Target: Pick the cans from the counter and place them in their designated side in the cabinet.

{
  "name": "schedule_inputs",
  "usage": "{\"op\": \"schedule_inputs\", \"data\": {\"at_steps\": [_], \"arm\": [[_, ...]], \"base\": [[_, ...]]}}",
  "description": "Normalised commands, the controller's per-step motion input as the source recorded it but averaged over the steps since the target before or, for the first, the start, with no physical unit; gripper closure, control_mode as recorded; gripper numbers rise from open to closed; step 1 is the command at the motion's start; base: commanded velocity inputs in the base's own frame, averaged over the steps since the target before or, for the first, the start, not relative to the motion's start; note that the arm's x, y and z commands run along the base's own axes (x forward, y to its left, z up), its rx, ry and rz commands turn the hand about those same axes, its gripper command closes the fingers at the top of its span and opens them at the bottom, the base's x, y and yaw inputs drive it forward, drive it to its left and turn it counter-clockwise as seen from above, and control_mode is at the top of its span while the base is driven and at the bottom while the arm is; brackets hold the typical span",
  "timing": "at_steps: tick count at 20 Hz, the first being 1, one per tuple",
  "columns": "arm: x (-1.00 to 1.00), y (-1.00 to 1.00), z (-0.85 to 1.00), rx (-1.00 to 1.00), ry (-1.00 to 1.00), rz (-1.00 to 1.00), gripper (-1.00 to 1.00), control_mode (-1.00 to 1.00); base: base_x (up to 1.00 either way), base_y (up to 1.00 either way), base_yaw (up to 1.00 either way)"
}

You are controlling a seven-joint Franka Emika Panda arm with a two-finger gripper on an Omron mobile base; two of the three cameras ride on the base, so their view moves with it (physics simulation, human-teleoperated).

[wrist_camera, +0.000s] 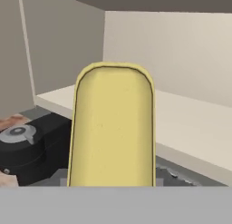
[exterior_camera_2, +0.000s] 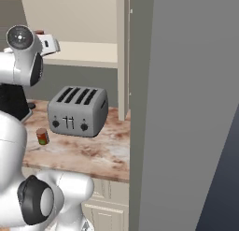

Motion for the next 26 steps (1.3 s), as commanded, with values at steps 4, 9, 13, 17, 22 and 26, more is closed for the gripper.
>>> {"op": "schedule_inputs", "data": {"at_steps": [4, 9, 13, 17, 22, 26], "arm": [[0.25, 0.06, 0.00, 0.01, 0.01, 0.00, 1.00, -1.00], [0.26, 0.08, 0.00, 0.01, 0.03, 0.00, 1.00, -1.00], [0.27, 0.09, 0.00, 0.01, 0.03, 0.00, 1.00, -1.00], [0.27, 0.08, 0.00, 0.00, 0.03, 0.00, 1.00, -1.00], [0.27, 0.09, 0.00, 0.00, 0.03, 0.00, 1.00, -1.00], [0.26, 0.08, -0.03, 0.00, 0.02, 0.00, 1.00, -1.00]], "base": [[0.00, 0.00, 0.00], [0.00, 0.00, 0.00], [0.00, 0.00, 0.00], [0.00, 0.00, 0.00], [0.00, 0.00, 0.00], [0.00, 0.00, 0.00]]}}
